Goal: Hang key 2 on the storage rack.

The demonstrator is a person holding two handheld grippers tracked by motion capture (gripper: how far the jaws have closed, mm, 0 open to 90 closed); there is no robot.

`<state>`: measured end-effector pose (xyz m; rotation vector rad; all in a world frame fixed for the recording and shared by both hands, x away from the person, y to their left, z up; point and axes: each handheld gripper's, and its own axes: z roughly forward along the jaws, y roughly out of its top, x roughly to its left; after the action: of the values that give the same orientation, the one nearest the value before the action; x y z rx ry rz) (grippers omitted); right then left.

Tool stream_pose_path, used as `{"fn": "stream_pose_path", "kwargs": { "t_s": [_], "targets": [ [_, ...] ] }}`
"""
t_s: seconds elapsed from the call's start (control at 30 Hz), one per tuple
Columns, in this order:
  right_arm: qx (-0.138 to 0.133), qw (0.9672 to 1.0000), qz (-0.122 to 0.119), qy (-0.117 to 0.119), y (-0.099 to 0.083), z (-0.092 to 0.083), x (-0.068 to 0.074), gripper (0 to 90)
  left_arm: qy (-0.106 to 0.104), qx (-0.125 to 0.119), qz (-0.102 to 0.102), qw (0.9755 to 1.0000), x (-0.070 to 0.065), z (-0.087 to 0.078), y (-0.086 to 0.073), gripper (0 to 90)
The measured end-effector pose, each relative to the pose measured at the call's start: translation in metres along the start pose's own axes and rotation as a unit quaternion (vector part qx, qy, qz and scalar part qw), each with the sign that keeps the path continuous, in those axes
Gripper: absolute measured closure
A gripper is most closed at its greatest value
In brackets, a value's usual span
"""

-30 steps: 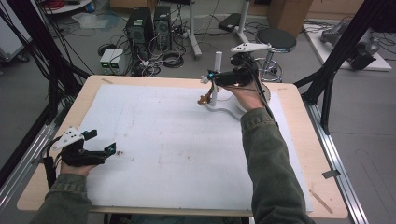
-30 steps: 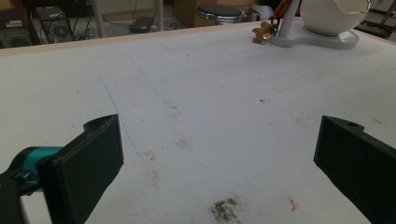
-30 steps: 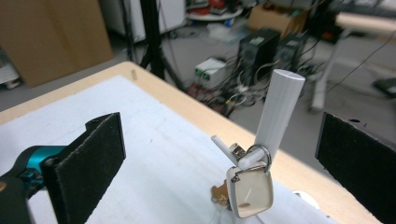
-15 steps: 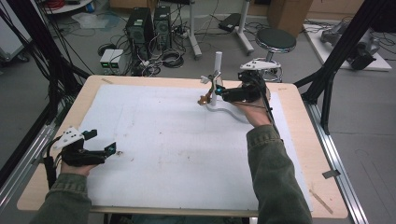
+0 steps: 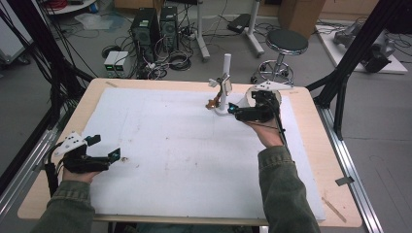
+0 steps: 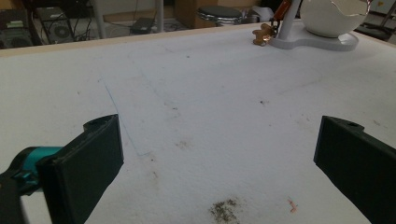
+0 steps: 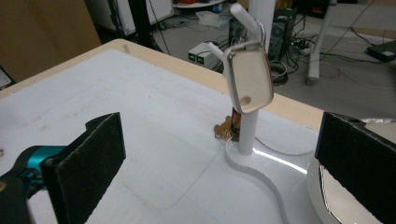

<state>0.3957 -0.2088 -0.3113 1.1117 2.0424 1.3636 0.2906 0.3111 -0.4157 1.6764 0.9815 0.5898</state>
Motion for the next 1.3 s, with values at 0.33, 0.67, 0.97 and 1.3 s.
{"fn": "stream_pose_path", "kwargs": {
  "t_s": [0.33,0.67,0.97,1.3],
  "targets": [
    [-0.003,0.9998,0.015,-0.013,-0.025,-0.014,-0.007,0.5,0.000,0.003,0.001,1.0000,0.000,0.000,0.000,1.7],
    [-0.004,0.9995,0.025,-0.021,-0.050,-0.024,-0.004,0.4,-0.002,0.002,0.001,1.0000,0.000,0.000,-0.001,1.7],
    [0.015,0.9993,0.023,-0.026,-0.066,-0.032,-0.002,0.4,-0.001,0.003,0.000,1.0000,0.000,-0.001,-0.001,1.7],
    [0.000,0.9989,0.006,-0.048,-0.069,-0.047,0.013,0.5,0.006,-0.002,-0.002,1.0000,0.001,-0.004,-0.001,1.7]
  ]
}}
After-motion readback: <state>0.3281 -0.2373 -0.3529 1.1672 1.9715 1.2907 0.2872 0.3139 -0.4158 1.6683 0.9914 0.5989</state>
